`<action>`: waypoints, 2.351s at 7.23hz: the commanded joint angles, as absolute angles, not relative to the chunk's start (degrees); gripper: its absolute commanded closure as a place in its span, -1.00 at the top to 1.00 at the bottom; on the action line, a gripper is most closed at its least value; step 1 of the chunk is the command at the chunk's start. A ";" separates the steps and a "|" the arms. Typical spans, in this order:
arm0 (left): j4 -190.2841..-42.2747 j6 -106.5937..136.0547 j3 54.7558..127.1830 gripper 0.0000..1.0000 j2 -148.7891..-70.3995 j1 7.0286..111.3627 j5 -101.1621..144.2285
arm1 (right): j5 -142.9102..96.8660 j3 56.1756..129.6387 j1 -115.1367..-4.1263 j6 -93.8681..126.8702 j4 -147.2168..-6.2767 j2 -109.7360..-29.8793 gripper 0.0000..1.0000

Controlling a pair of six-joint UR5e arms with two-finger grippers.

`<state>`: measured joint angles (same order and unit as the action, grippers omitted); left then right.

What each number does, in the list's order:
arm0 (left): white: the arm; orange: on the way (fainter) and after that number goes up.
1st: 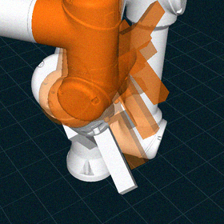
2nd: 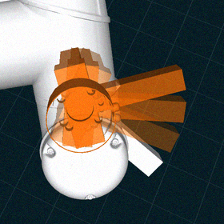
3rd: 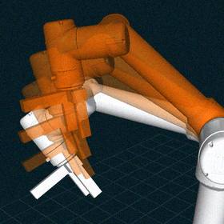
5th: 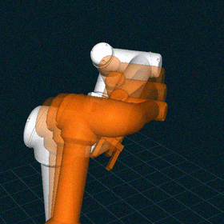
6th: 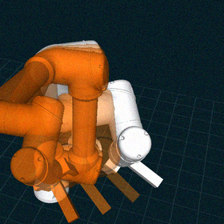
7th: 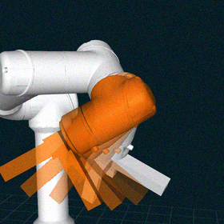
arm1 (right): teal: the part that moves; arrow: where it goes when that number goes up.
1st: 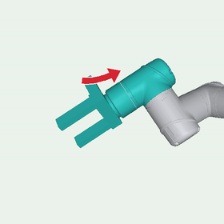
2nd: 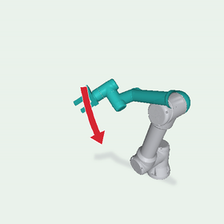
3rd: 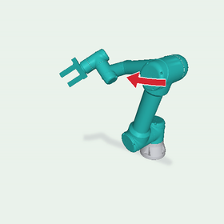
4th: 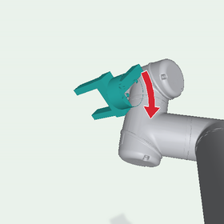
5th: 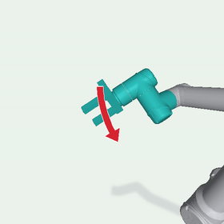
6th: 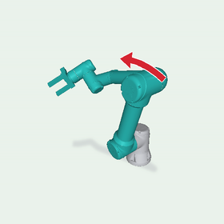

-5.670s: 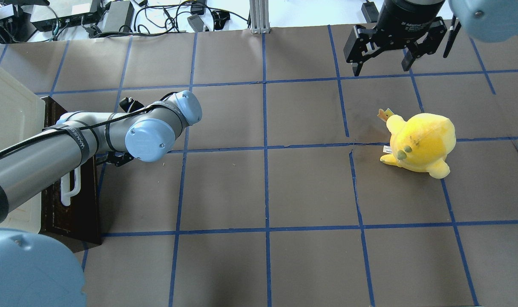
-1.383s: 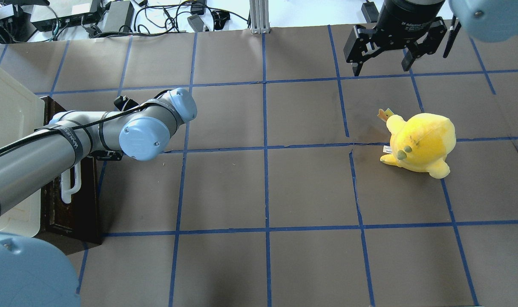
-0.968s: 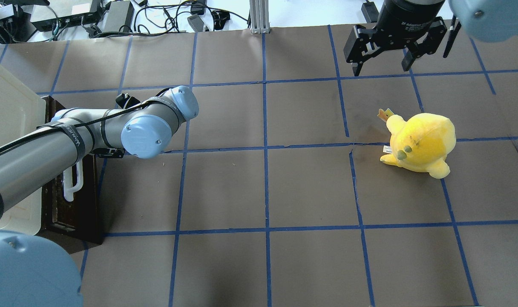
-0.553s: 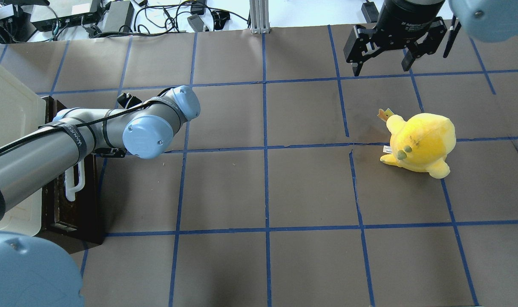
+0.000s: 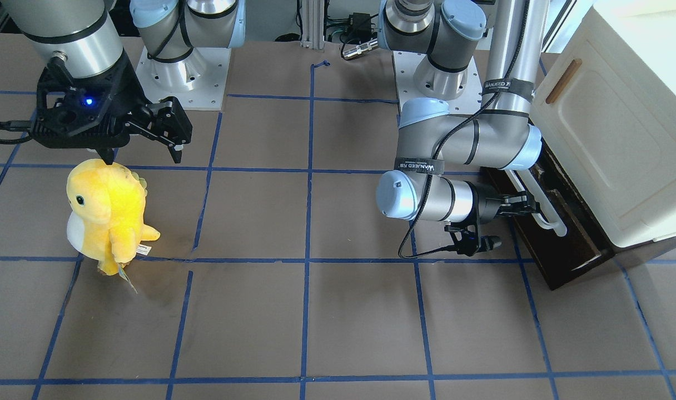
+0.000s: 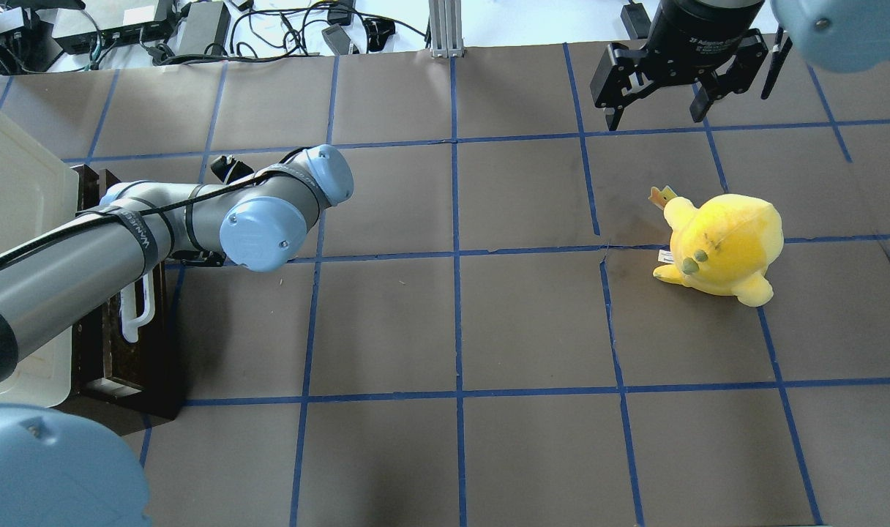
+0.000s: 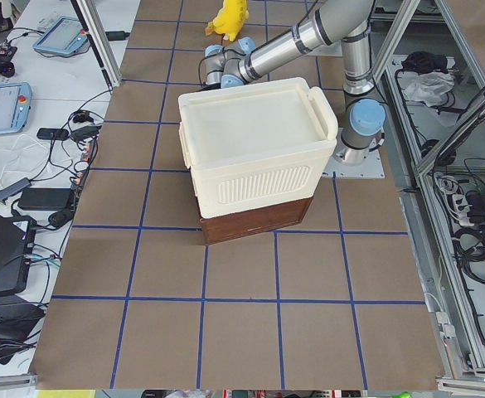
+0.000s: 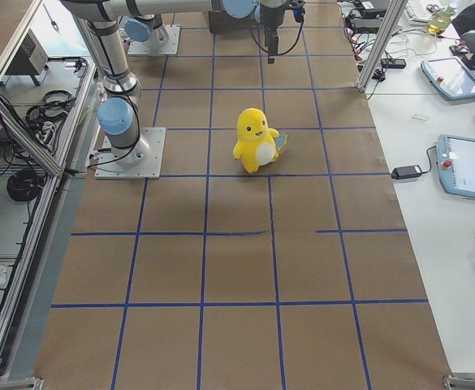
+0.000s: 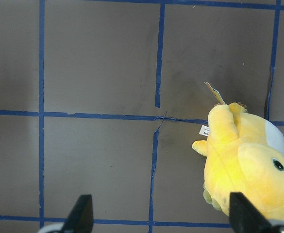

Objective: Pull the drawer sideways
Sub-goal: 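Pull the handle with the left gripper, sliding the drawer outward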

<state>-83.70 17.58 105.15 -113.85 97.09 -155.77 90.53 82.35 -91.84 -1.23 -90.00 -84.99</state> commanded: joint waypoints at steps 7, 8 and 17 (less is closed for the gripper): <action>-83.85 17.93 105.82 -0.06 -114.35 97.65 -155.74 | 90.53 82.35 -91.85 -1.23 -90.00 -84.99 1.00; -83.85 18.28 106.17 -0.08 -114.35 97.39 -155.74 | 90.53 82.35 -91.85 -1.23 -90.00 -84.99 1.00; -83.76 17.67 107.49 -0.62 -113.20 96.68 -156.09 | 90.53 82.35 -91.85 -1.23 -90.00 -84.99 1.00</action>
